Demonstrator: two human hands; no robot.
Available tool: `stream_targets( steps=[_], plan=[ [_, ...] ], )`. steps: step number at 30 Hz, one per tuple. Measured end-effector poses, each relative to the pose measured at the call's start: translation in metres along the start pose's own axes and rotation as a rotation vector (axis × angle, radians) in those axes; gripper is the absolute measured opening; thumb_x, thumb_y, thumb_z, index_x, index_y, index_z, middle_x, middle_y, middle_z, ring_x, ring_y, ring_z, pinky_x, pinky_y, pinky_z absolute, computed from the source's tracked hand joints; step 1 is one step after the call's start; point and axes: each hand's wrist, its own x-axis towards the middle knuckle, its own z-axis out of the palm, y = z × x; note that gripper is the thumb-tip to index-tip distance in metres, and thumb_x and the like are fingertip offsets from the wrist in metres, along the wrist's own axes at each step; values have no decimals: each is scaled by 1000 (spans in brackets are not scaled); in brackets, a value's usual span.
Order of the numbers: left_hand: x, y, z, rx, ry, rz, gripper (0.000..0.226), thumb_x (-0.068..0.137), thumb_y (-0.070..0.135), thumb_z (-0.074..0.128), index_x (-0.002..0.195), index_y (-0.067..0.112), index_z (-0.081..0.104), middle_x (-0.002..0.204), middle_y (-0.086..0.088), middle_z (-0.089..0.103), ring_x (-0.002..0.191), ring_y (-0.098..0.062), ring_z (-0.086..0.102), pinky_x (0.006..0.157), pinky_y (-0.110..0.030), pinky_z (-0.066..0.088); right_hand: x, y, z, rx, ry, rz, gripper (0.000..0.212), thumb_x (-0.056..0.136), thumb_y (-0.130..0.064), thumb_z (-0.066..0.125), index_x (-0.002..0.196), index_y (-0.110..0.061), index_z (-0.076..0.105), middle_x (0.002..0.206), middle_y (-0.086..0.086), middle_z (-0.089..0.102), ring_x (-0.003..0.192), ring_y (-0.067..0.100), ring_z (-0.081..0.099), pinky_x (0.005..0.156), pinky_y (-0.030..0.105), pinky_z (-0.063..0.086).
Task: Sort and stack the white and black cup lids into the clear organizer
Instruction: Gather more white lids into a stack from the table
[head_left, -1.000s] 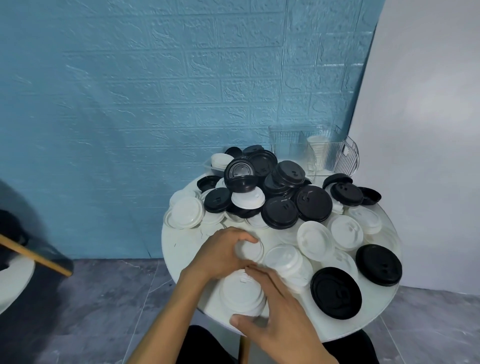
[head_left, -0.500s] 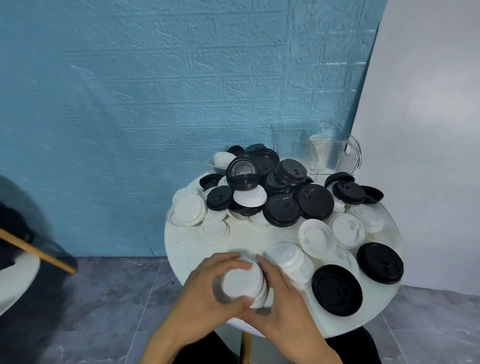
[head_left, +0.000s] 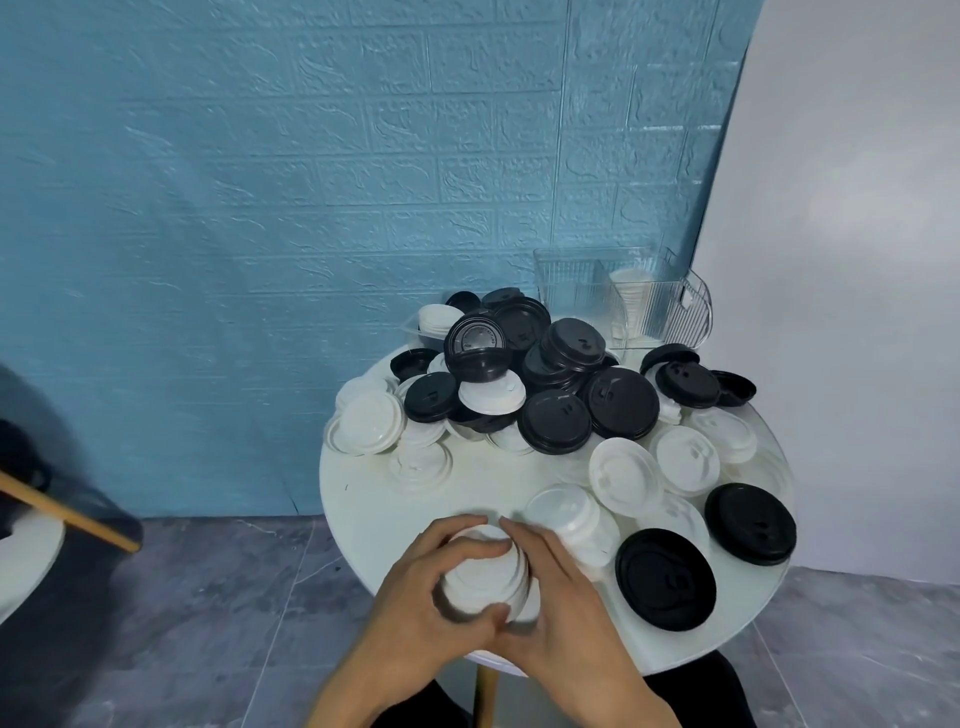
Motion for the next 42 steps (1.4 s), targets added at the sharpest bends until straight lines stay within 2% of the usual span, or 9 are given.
stream_targets(
  steps=[5,8,12,15,20,23,28,35,42],
  plan=[
    [0,-6,1,23,22,10,54,70,26,82,118,46,72,143,18,56,136,-8,54,107,-17,43,-2,-5,-2,-2,5,-8,86,81,-33,76,152,-39,29,153,-28,30,141,-14,28,111,6,27],
    [-2,-9,2,51,53,-4,53,71,30,80,119,50,70,147,19,52,136,-8,54,100,-22,51,-9,-12,-13,-19,-11,-83,78,85,-32,71,147,-48,26,152,-37,26,140,-19,24,111,6,27],
    [-5,-10,5,87,81,1,50,71,37,76,117,53,70,151,26,47,134,0,53,92,-8,44,-12,-15,-45,-66,134,-178,53,83,-26,67,130,-49,60,132,-36,55,121,-12,53,99,6,40],
    [-5,-10,5,96,85,-22,51,70,42,73,119,56,68,149,31,46,134,3,51,93,-5,42,8,-12,-75,-287,243,-220,37,89,-44,65,125,-41,66,122,-30,60,117,-6,52,100,16,39],
    [-5,-8,6,137,87,-38,56,68,51,68,122,65,61,148,34,44,134,5,48,94,-4,41,37,2,-77,-648,0,-113,66,89,-74,41,147,-44,42,140,-24,41,128,7,35,103,27,25],
    [-5,-9,8,153,123,-24,56,66,49,70,120,65,62,147,34,46,133,6,49,94,-3,40,40,10,-64,-625,3,-124,60,89,-70,42,142,-42,50,138,-23,46,127,9,35,103,27,29],
    [-3,-14,7,96,134,-14,53,69,49,77,120,59,67,147,30,49,135,-1,51,99,-7,42,42,14,-55,-470,103,-119,43,86,-56,68,122,-32,71,127,-21,60,119,5,49,101,17,37],
    [0,-18,6,107,160,-14,56,69,51,79,123,55,65,145,27,52,135,-2,51,101,-20,50,39,8,-61,-240,262,-125,36,82,-51,77,112,-32,76,114,-27,65,111,-5,56,95,9,41],
    [4,-16,6,19,200,-115,98,58,53,89,141,57,37,136,31,57,122,3,59,94,-24,53,34,-6,-52,-80,187,-258,37,82,-55,74,113,-34,75,123,-30,61,125,-2,54,102,15,43]
  ],
)
